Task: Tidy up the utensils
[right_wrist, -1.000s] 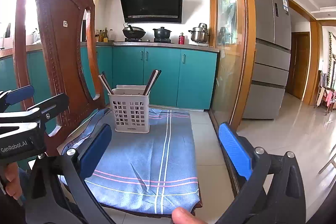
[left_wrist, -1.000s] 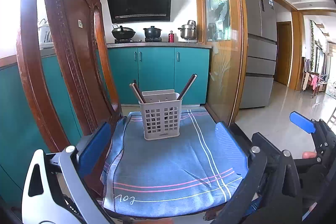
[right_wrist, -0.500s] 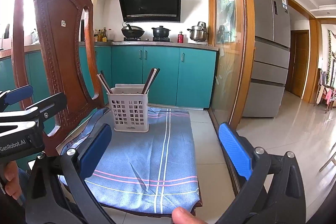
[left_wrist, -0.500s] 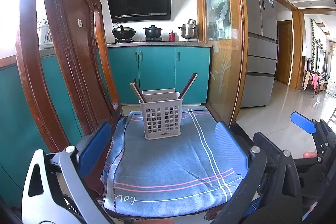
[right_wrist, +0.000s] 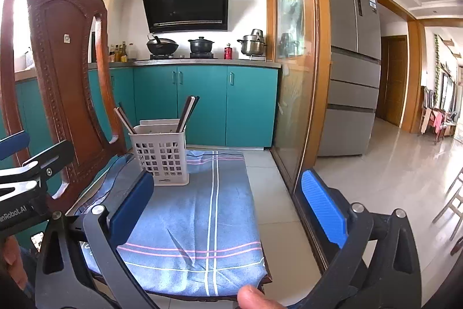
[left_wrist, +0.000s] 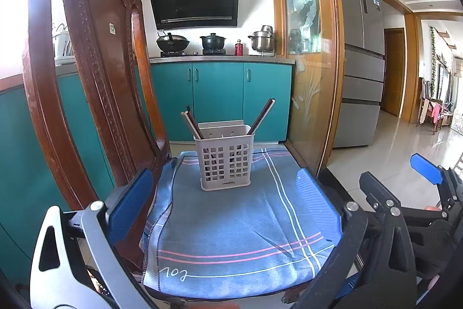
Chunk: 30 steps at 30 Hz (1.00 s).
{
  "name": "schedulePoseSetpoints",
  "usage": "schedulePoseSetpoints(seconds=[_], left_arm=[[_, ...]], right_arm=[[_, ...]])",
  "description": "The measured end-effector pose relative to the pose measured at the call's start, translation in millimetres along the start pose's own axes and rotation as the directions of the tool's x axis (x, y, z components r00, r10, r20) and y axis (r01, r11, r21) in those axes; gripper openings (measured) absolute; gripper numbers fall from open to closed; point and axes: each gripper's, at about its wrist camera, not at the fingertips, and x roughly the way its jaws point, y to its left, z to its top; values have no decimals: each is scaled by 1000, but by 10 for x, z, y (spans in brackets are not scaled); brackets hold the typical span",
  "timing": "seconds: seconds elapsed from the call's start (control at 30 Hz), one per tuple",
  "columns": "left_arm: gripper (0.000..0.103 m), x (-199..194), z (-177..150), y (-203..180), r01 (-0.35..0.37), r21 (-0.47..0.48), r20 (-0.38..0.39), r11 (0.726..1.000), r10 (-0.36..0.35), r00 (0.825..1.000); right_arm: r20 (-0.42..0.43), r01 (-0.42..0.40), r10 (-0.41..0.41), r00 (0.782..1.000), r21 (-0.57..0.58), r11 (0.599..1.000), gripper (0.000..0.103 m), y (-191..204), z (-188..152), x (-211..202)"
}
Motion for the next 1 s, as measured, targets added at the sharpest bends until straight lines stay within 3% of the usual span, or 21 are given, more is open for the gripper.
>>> schedulePoseSetpoints(seconds=[0.57,1.0], left_arm=[[99,-10,-44,89,-51,25,2,998,51,999],[99,-40,-32,96,-49,32,-2,998,49,999]], right_arm=[[-2,8,-8,1000,50,999,100,-102,1,0],[4,7,-7,1000,46,999,100,-85,15,-23]])
